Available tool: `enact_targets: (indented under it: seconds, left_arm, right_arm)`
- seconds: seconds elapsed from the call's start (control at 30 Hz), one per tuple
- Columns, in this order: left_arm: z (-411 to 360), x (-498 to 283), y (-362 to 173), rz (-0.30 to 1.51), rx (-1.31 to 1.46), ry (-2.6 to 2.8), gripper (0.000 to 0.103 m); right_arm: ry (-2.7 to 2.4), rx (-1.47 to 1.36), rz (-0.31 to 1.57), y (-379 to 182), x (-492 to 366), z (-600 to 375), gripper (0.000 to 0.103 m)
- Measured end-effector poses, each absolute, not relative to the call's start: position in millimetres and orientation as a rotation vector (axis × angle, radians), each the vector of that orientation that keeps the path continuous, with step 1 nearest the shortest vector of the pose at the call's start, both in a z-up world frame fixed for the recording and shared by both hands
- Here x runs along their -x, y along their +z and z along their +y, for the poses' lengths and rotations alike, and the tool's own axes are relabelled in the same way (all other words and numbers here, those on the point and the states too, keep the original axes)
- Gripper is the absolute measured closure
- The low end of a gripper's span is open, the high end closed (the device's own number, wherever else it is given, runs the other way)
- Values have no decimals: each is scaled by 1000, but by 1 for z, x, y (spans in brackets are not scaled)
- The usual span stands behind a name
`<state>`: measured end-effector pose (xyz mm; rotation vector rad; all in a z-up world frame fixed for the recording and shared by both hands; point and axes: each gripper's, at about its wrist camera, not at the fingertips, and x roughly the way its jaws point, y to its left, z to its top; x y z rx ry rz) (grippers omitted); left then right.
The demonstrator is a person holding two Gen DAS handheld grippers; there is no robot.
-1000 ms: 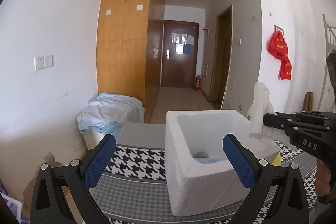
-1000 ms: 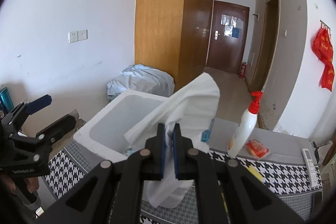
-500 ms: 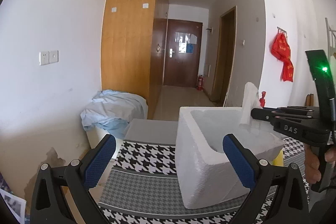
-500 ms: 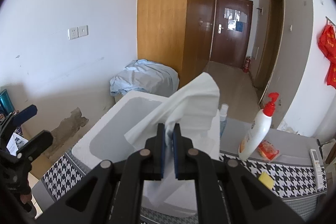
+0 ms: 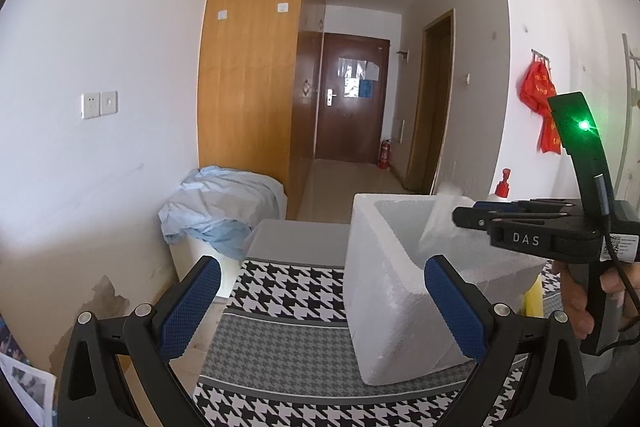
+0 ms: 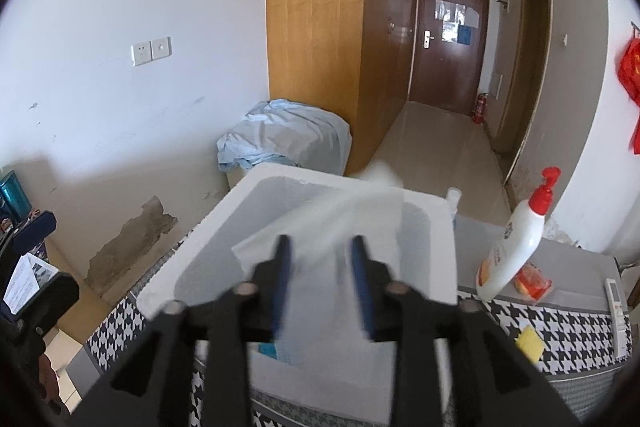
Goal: Organize soft objects
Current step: 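Carry the white cloth in the right tool over the box and release, then move both tools back toward the yellow sponge on the table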
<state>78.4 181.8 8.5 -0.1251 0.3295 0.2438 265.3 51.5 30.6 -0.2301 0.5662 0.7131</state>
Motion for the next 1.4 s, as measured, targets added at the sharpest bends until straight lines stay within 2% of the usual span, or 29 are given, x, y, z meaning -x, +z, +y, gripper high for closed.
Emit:
enact_targets:
  seconds: [0.07, 0.13, 0.23, 0.37, 1.4]
  left_arm:
    - [182, -77, 9, 326, 129, 243, 1]
    - [181, -76, 9, 327, 123, 242, 1]
    - [180, -75, 9, 327, 124, 239, 1]
    - [176, -73, 9, 324, 122, 232, 1]
    - [112, -58, 17, 303, 123, 182, 1]
  right_arm:
    - [711, 228, 572, 29, -266, 53, 48]
    - [709, 240, 573, 28, -266, 54, 41]
    - [719, 240, 576, 27, -263, 53, 38]
    - [721, 243, 551, 28, -254, 46, 22]
    - [759, 141, 454, 37, -202, -55, 21]
